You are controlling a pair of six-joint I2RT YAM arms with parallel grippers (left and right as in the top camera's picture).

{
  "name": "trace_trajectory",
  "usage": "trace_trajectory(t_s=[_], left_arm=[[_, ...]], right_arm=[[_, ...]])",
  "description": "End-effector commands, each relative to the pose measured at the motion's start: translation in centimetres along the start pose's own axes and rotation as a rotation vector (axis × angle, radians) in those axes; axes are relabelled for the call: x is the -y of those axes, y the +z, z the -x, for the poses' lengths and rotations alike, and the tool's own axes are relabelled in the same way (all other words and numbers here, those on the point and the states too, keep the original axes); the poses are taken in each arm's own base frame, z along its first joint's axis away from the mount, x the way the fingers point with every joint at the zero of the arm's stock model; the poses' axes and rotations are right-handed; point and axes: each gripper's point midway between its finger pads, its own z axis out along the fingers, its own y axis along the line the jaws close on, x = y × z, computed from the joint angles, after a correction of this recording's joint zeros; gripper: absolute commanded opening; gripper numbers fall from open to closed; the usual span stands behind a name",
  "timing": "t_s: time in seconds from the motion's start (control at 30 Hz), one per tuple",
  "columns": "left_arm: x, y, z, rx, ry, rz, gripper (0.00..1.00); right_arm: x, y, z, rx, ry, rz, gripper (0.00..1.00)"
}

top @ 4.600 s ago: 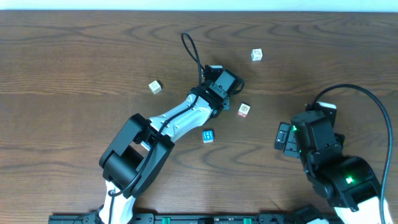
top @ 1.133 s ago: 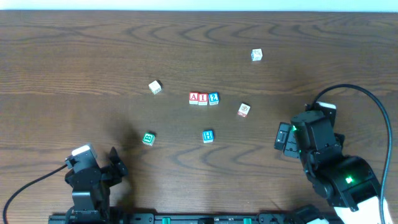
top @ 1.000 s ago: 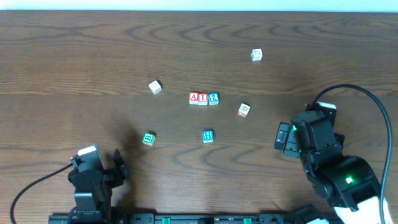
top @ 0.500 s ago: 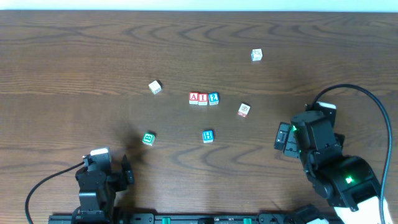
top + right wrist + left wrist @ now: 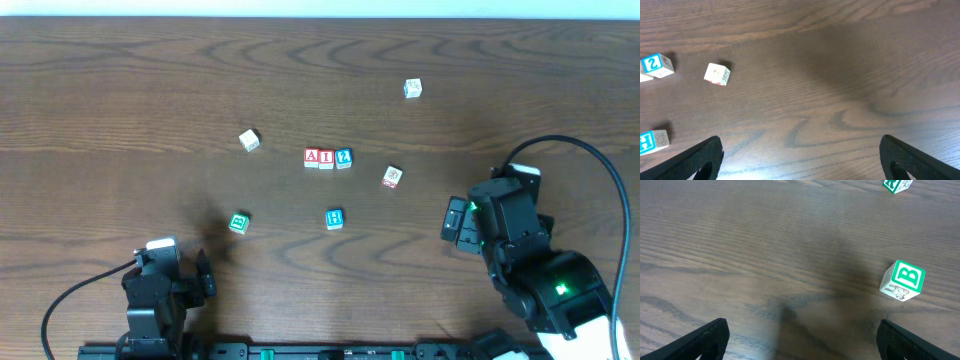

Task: Spell out Ai2

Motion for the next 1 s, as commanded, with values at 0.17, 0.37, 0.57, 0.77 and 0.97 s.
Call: trace_trajectory(t_s=[0.17,0.37,0.57,0.77,0.97], left_arm=[[-0.2,0.7,-2.1,-0.067,0.020,0.009,0.95],[-0.2,0.7,-2.1,-0.067,0.020,0.009,0.95],[-0.2,0.7,-2.1,-0.067,0.020,0.009,0.95],[-0.2,0.7,-2.1,-0.067,0.020,0.009,0.95],[-0.2,0.7,-2.1,-0.067,0.020,0.009,0.95]], right_arm=[[0.3,-0.1,0.3,0.012,0.022,-0.013,0.99],[0.6,-0.2,0.3,0.019,-0.004,-0.023,0.99],[3.6,-0.8,0.7,0.167,0.002,-0.053,0.99],[6.6,0.7,-3.1,0.283,0.129,-0.057,0.99],[5.1,3.1,-5.9,0.352,0.125,0.075,0.99]])
